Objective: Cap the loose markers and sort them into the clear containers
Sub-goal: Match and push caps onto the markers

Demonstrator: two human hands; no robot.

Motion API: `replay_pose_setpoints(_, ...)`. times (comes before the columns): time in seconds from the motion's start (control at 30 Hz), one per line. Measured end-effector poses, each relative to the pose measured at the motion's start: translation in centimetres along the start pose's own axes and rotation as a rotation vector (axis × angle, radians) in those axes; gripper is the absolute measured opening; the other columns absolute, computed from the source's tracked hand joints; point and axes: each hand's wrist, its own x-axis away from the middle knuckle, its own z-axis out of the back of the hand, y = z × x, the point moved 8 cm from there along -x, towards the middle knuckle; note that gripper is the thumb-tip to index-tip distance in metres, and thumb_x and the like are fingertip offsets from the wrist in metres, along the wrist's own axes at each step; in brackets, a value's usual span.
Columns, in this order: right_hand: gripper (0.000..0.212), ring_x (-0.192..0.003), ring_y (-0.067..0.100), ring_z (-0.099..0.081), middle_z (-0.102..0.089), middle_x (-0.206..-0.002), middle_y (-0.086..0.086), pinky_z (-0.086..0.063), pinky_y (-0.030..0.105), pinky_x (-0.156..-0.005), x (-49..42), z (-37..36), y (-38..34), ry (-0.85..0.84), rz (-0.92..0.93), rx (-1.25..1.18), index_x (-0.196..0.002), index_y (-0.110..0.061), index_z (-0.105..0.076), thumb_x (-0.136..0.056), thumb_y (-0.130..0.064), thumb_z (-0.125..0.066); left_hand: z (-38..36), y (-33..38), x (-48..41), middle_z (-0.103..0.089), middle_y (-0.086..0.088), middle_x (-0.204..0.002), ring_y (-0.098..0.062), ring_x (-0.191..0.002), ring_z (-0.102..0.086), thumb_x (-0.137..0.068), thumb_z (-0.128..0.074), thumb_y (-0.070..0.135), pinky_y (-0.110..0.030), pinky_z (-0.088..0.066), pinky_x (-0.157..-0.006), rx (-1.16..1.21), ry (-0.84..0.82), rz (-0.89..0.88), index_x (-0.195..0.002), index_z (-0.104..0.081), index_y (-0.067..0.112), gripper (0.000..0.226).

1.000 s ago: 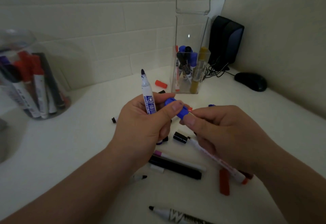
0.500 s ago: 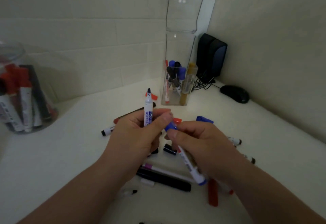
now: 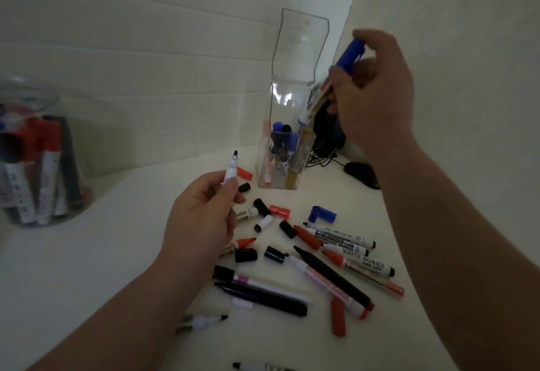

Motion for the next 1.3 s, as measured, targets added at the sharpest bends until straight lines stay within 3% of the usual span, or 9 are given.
replay_pose_setpoints(0.1,0.033,-0.071,-0.005,-0.064,-0.065,-0.089,-0.013,-0.057,0.017,-0.072,-2.7,-1.6,1.8,0.071,0.018,0.06,-0.125,-0.026,-0.057,-0.093,-0.021,-0.066,1.2,0.1,-0.5,-0.06,-0.003,-0.072,-0.012,-0.05,-0.039,-0.1,-0.057,0.038,-0.025,-0.03,-0.045,0.114,0.039,0.056,-0.09,-0.074,0.024,0.024)
replay_pose_setpoints(0.23,0.029,-0.079,-0.004,-0.06,-0.068,-0.107,-0.005,-0.047,0.003,-0.071,-3.5,-5.6,4.8,-0.065,0.005,0.272,-0.124,-0.02,-0.065,-0.095,-0.024,-0.064,2.3,0.9,-1.0,-0.056,-0.001,-0.066,-0.012,-0.053,-0.042,-0.096,-0.061,0.045,-0.024,-0.032,-0.045,0.123,0.061,0.04,-0.089,-0.078,0.029,0.024)
replay_pose_setpoints(0.4,0.032,-0.11,0.014,-0.059,-0.066,-0.127,0.003,-0.047,0.029,-0.1,-2.4,-8.7,6.5,-0.429,-0.018,0.563,-0.128,-0.014,-0.066,-0.1,-0.026,-0.057,2.3,1.1,-1.1,-0.053,-0.009,-0.065,-0.022,-0.06,-0.04,-0.091,-0.062,0.053,-0.031,-0.032,-0.055,0.006,0.039,-0.012,-0.087,-0.072,0.009,0.045)
replay_pose_setpoints(0.5,0.033,-0.104,0.009,-0.056,-0.067,-0.121,-0.002,-0.042,0.022,-0.093,-2.1,-8.2,6.7,-0.442,-0.004,0.564,-0.13,-0.018,-0.065,-0.1,-0.029,-0.055,2.5,1.1,-1.4,-0.055,-0.007,-0.067,-0.017,-0.053,-0.039,-0.093,-0.062,0.05,-0.028,-0.032,-0.051,0.022,0.047,-0.017,-0.086,-0.078,0.023,0.033)
replay_pose_setpoints(0.6,0.028,-0.091,0.005,-0.057,-0.065,-0.102,-0.011,-0.043,0.017,-0.082,-1.5,-5.3,6.3,-0.251,-0.006,0.405,-0.121,-0.021,-0.069,-0.098,-0.028,-0.056,3.0,1.3,-1.5,-0.057,-0.004,-0.065,-0.014,-0.053,-0.043,-0.094,-0.062,0.05,-0.027,-0.034,-0.051,-0.003,0.068,-0.037,-0.086,-0.079,0.032,0.026)
replay_pose_setpoints(0.67,0.023,-0.086,0.008,-0.058,-0.066,-0.098,-0.006,-0.046,0.02,-0.078,0.1,-3.4,6.7,-0.198,-0.037,0.398,-0.114,-0.019,-0.071,-0.097,-0.021,-0.055,3.7,2.3,-1.6,-0.059,0.003,-0.063,-0.011,-0.054,-0.048,-0.095,-0.059,0.052,-0.029,-0.04,-0.056,-0.199,0.099,-0.164,-0.086,-0.077,0.031,0.029)
replay_pose_setpoints(0.83,0.024,-0.093,0.012,-0.054,-0.067,-0.111,0.001,-0.041,0.028,-0.082,6.3,-2.2,12.4,-0.574,-0.267,0.656,-0.116,-0.018,-0.07,-0.093,-0.019,-0.064,3.3,4.7,-1.0,-0.064,0.02,-0.066,0.001,-0.064,-0.06,-0.096,-0.056,0.053,-0.026,-0.045,-0.062,-0.687,0.026,-0.394,-0.1,-0.074,0.037,0.025)
replay_pose_setpoints(0.97,0.032,-0.093,0.006,-0.062,-0.07,-0.104,-0.007,-0.048,0.029,-0.087,10.3,-2.8,15.3,-0.869,-0.455,0.487,-0.119,-0.021,-0.068,-0.088,-0.017,-0.074,2.0,4.2,-1.0,-0.056,0.038,-0.064,0.014,-0.065,-0.053,-0.097,-0.054,0.053,-0.021,-0.039,-0.065,-0.802,-0.129,-0.389,-0.113,-0.072,0.045,0.025)
replay_pose_setpoints(1.3,0.029,-0.086,0.002,-0.054,-0.057,-0.092,-0.02,-0.04,0.024,-0.071,11.1,-3.7,17.1,-0.899,-0.325,0.556,-0.114,-0.029,-0.065,-0.087,-0.022,-0.073,4.0,5.6,-2.1,-0.066,0.017,-0.095,0.0,-0.082,-0.058,-0.095,-0.062,0.045,-0.029,-0.051,-0.074,-0.852,0.008,-0.477,-0.107,-0.071,0.038,0.017)
